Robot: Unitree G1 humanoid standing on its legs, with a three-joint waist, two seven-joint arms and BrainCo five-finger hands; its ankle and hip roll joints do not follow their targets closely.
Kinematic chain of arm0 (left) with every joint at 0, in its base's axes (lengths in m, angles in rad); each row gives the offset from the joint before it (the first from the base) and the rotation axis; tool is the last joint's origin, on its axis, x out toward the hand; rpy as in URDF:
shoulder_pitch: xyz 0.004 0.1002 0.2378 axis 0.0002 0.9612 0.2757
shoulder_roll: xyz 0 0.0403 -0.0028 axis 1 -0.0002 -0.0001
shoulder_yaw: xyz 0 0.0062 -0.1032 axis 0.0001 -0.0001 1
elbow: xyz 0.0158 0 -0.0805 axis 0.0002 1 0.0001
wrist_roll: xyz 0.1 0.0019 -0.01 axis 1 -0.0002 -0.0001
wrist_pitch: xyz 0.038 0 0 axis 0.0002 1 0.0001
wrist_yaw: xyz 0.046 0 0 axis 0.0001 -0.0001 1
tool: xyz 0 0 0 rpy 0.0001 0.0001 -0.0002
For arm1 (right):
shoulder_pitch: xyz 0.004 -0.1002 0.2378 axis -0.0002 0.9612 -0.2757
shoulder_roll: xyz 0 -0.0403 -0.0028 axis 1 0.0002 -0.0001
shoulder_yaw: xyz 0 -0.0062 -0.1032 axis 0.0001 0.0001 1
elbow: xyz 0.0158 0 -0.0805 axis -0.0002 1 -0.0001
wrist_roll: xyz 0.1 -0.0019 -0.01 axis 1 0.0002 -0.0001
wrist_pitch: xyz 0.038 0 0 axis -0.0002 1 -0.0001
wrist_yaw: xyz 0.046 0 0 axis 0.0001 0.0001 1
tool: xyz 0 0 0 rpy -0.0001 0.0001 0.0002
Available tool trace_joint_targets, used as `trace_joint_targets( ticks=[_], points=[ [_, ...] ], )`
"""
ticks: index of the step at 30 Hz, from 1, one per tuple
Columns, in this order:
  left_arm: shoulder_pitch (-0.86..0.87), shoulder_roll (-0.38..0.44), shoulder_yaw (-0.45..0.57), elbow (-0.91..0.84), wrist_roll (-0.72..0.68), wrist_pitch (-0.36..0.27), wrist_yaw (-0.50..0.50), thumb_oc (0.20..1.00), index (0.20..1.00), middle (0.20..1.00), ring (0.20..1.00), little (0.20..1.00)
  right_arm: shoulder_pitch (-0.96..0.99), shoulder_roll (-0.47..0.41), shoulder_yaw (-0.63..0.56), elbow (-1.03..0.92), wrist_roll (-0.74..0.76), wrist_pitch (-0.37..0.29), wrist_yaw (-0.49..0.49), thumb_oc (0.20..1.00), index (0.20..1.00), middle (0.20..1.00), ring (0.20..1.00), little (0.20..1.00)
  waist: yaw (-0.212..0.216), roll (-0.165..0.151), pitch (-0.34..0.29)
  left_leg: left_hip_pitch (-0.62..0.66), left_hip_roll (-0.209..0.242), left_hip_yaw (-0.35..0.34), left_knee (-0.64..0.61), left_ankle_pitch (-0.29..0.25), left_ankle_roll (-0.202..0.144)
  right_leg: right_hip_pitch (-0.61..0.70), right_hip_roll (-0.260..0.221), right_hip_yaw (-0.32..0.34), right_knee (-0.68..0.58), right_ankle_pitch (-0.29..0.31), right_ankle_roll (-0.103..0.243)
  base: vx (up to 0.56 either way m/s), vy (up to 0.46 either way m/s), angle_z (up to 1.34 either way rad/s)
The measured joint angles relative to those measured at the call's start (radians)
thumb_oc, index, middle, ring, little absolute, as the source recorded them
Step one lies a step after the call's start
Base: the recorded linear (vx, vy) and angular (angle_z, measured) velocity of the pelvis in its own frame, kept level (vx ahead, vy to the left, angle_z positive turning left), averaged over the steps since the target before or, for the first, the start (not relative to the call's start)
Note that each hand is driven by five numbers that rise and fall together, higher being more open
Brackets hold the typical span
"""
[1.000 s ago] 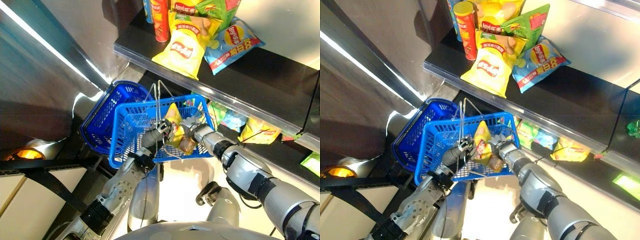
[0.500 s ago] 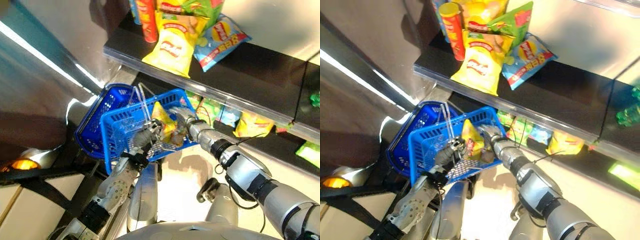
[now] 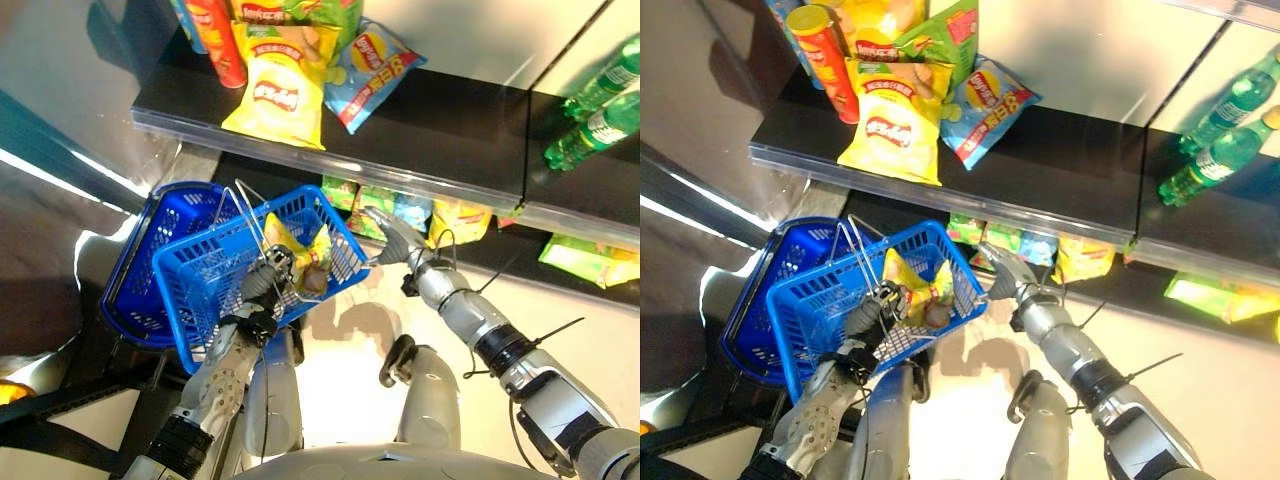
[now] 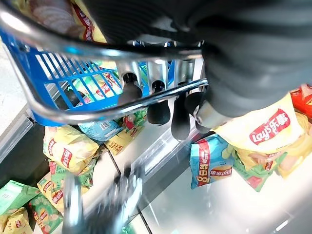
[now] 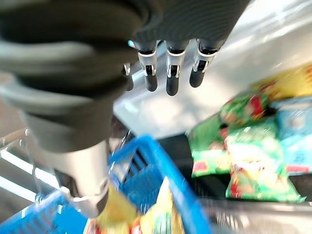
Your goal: Pick up the snacks into the basket
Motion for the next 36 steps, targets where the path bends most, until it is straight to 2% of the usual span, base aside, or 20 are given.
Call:
trace_joint_targets(
  ticks=[5, 7, 8, 11, 14, 17, 19, 22, 24, 27, 30, 32, 36],
  points=[
    [0.012, -0.005, 0.027, 0.007, 0.002, -0.026, 0.007, 0.200, 0.200, 0.200, 0.200, 0.200, 0.153, -0.033, -0.111, -0.137, 0.111, -0.044, -0.011, 1.000, 1.000, 1.000, 1.000, 1.000, -0.030, -0.008, 0.003, 0.006, 0.010, 0.004, 0.002, -0.003, -0.004, 0.001, 0.012, 0.007, -0.005, 0.002, -0.002, 0.02, 0.013, -0.07],
    [0.007, -0.013, 0.027, 0.035, 0.018, -0.027, 0.010, 0.200, 0.200, 0.200, 0.200, 0.200, 0.215, -0.015, -0.141, -0.168, 0.202, -0.073, -0.007, 1.000, 1.000, 1.000, 1.000, 1.000, -0.026, -0.009, 0.003, 0.023, 0.013, 0.016, -0.005, -0.004, -0.005, 0.006, 0.014, 0.018, -0.007, 0.002, -0.003, 0.02, 0.014, -0.15],
    [0.006, -0.014, 0.024, 0.047, 0.025, -0.031, 0.012, 0.200, 0.200, 0.200, 0.200, 0.200, 0.250, -0.008, -0.144, -0.171, 0.264, -0.091, 0.002, 1.000, 1.000, 1.000, 1.000, 1.000, -0.044, -0.014, 0.004, 0.032, 0.014, 0.022, -0.006, -0.005, -0.006, 0.008, 0.016, 0.025, -0.010, 0.002, -0.002, 0.01, 0.015, -0.12],
    [0.013, -0.022, 0.026, 0.089, 0.039, -0.038, 0.014, 0.200, 0.200, 0.200, 0.200, 0.200, 0.296, 0.021, -0.144, -0.158, 0.428, -0.102, 0.035, 1.000, 1.000, 1.000, 1.000, 1.000, -0.059, -0.018, 0.004, 0.063, 0.016, 0.028, -0.022, -0.007, -0.008, 0.033, 0.023, 0.027, -0.031, 0.009, -0.001, 0.03, 0.033, -0.10],
    [0.013, -0.039, 0.028, 0.142, 0.040, -0.042, 0.015, 0.200, 0.200, 0.200, 0.200, 0.200, 0.314, 0.051, -0.141, -0.134, 0.523, -0.103, 0.065, 1.000, 1.000, 1.000, 1.000, 1.000, -0.055, -0.024, 0.000, 0.119, 0.028, 0.056, -0.055, -0.010, -0.007, 0.070, 0.046, 0.048, -0.080, 0.032, 0.001, 0.04, 0.066, -0.31],
    [0.027, -0.064, 0.052, 0.216, 0.065, -0.045, 0.012, 0.200, 0.200, 0.200, 0.200, 0.200, 0.355, 0.099, -0.146, -0.107, 0.602, -0.106, 0.087, 1.000, 1.000, 1.000, 1.000, 1.000, -0.070, -0.034, -0.012, 0.203, 0.022, 0.082, -0.122, -0.005, 0.000, 0.146, 0.067, 0.052, -0.185, 0.083, 0.014, 0.03, 0.067, -0.28],
    [0.043, -0.072, 0.065, 0.245, 0.083, -0.046, 0.010, 0.200, 0.200, 0.200, 0.200, 0.200, 0.394, 0.127, -0.148, -0.065, 0.651, -0.113, 0.103, 1.000, 1.000, 1.000, 1.000, 1.000, -0.089, -0.055, -0.039, 0.234, 0.007, 0.108, -0.160, -0.003, 0.005, 0.159, 0.067, 0.060, -0.241, 0.120, 0.020, 0.05, 0.076, -0.43],
    [0.044, -0.083, 0.073, 0.290, 0.112, -0.045, 0.008, 0.200, 0.200, 0.200, 0.200, 0.200, 0.394, 0.145, -0.139, 0.024, 0.697, -0.103, 0.121, 1.000, 1.000, 1.000, 1.000, 1.000, -0.092, -0.072, -0.056, 0.305, -0.011, 0.166, -0.243, 0.018, 0.010, 0.189, 0.073, 0.082, -0.342, 0.201, 0.029, 0.10, 0.086, -0.57],
    [0.061, -0.104, 0.088, 0.331, 0.118, -0.044, 0.007, 0.200, 0.200, 0.200, 0.200, 0.200, 0.385, 0.158, -0.137, 0.079, 0.723, -0.094, 0.127, 1.000, 1.000, 1.000, 1.000, 1.000, -0.084, -0.070, -0.075, 0.377, -0.036, 0.192, -0.323, 0.038, 0.014, 0.233, 0.079, 0.100, -0.432, 0.260, 0.035, 0.09, 0.065, -0.64],
    [0.085, -0.118, 0.100, 0.365, 0.129, -0.044, 0.007, 0.200, 0.200, 0.200, 0.200, 0.200, 0.404, 0.168, -0.127, 0.113, 0.726, -0.093, 0.140, 1.000, 1.000, 1.000, 1.000, 1.000, -0.090, -0.068, -0.122, 0.428, -0.062, 0.216, -0.412, 0.063, 0.014, 0.254, 0.087, 0.108, -0.521, 0.310, 0.035, 0.07, 0.007, -0.42],
    [0.120, -0.122, 0.099, 0.392, 0.155, -0.044, 0.005, 0.200, 0.200, 0.200, 0.200, 0.200, 0.424, 0.199, -0.118, 0.196, 0.757, -0.083, 0.156, 1.000, 1.000, 1.000, 1.000, 1.000, -0.110, -0.067, -0.186, 0.476, -0.078, 0.235, -0.521, 0.115, 0.005, 0.269, 0.103, 0.109, -0.578, 0.330, 0.032, 0.05, -0.041, -0.15],
    [0.132, -0.129, 0.100, 0.398, 0.156, -0.043, 0.005, 0.200, 0.200, 0.200, 0.200, 0.200, 0.419, 0.227, -0.118, 0.251, 0.805, -0.065, 0.162, 1.000, 1.000, 1.000, 1.000, 1.000, -0.105, -0.061, -0.207, 0.510, -0.076, 0.247, -0.582, 0.144, -0.005, 0.284, 0.125, 0.120, -0.612, 0.337, 0.026, 0.04, -0.060, -0.18],
    [0.136, -0.155, 0.093, 0.408, 0.157, -0.042, 0.005, 0.200, 0.200, 0.200, 0.200, 0.200, 0.420, 0.228, -0.118, 0.294, 0.868, -0.052, 0.162, 1.000, 1.000, 1.000, 1.000, 1.000, -0.107, -0.041, -0.236, 0.529, -0.073, 0.254, -0.636, 0.171, -0.015, 0.288, 0.151, 0.123, -0.642, 0.345, 0.019, 0.04, -0.084, -0.12]
  ],
)
